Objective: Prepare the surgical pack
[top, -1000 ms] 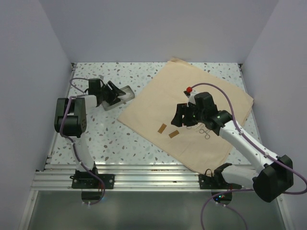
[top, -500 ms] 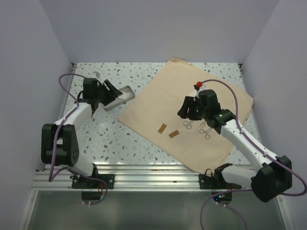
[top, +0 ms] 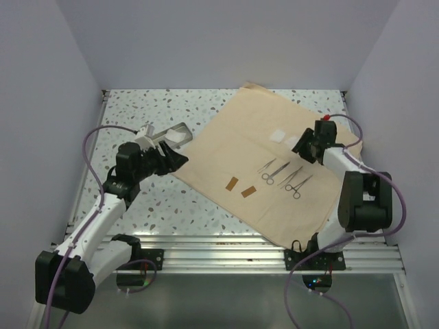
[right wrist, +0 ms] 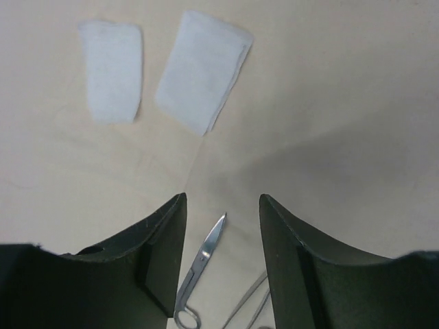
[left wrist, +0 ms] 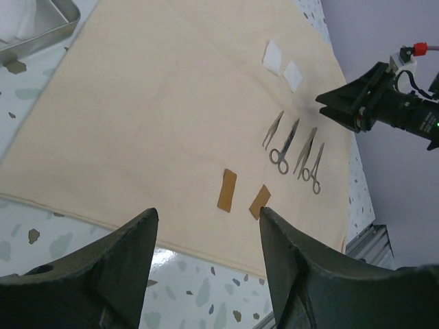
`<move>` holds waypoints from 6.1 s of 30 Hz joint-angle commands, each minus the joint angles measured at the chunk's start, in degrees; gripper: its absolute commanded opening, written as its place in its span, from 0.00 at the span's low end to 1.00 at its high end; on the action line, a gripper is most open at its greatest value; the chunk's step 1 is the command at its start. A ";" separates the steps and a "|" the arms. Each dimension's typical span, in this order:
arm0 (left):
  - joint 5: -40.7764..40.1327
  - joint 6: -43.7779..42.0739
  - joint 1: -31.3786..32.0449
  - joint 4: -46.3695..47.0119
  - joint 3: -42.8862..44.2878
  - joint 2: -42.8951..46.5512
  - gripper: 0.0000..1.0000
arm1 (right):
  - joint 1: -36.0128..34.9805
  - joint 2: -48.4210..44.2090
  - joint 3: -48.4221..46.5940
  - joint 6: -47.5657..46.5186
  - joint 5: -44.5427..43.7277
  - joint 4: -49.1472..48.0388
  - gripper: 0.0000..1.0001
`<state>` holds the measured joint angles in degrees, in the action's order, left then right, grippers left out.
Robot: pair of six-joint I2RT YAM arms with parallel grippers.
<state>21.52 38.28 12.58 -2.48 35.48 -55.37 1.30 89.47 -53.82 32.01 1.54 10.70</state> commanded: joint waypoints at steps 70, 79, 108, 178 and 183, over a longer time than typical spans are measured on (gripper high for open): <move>9.25 -6.20 1.04 0.99 3.98 -6.15 0.64 | 0.72 22.14 -27.37 -2.30 24.12 -6.75 0.00; 9.42 -6.38 1.04 1.51 4.07 -7.73 0.64 | 0.55 27.60 -31.61 -0.72 27.72 -5.51 0.00; 9.60 -7.52 1.04 3.01 3.98 -9.58 0.64 | 1.07 31.38 -33.36 -3.71 23.16 0.11 0.00; 7.93 -8.05 1.04 0.46 4.86 -9.75 0.65 | 1.78 32.61 -35.30 -7.58 14.54 7.14 0.51; 8.01 -8.05 1.04 0.55 4.68 -9.49 0.66 | 0.72 32.26 -34.51 -7.14 13.76 7.50 0.50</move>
<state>29.17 31.81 13.28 -3.18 38.17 -65.12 2.92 124.25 -89.56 24.45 17.34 16.43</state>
